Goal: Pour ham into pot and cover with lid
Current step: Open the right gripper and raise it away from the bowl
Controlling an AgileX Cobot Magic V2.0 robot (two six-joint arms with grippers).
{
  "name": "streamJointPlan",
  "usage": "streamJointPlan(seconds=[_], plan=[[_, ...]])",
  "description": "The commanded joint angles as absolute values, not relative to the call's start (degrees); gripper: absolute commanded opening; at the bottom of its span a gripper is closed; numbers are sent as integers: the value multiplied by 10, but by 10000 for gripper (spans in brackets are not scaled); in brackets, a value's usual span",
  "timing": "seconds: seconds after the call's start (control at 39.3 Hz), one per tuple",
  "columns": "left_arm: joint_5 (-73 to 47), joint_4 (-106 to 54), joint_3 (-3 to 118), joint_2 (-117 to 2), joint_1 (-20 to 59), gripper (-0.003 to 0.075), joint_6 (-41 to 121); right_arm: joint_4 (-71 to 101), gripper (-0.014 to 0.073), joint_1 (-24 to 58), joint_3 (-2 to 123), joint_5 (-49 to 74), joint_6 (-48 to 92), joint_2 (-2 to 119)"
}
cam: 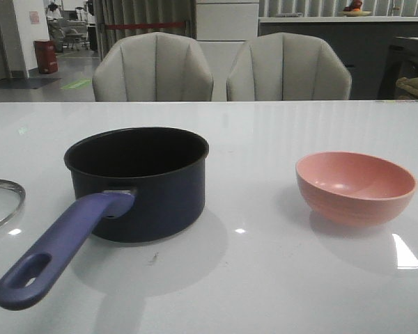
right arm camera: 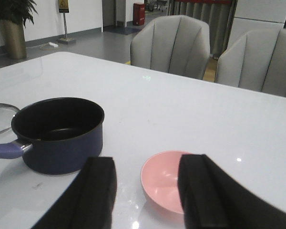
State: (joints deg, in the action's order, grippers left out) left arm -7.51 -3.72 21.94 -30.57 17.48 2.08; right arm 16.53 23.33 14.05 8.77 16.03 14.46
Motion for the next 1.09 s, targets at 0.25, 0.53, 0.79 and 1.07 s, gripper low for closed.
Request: streamJointPlan(seconds=[0.25,0.53,0.79,1.07], plan=[[-28,-42,237,-309,177,447,22,166,147,234,156,56,166,147],[-88,-62,280,-349,127,597,22,166,147,235,156,56,166,147],[-180,-154,382,-476,28,597,22,166,147,235,156,56,166,147],[-329,-143,529,-651,-19,596,22,166,147,235,156,56,166,147]])
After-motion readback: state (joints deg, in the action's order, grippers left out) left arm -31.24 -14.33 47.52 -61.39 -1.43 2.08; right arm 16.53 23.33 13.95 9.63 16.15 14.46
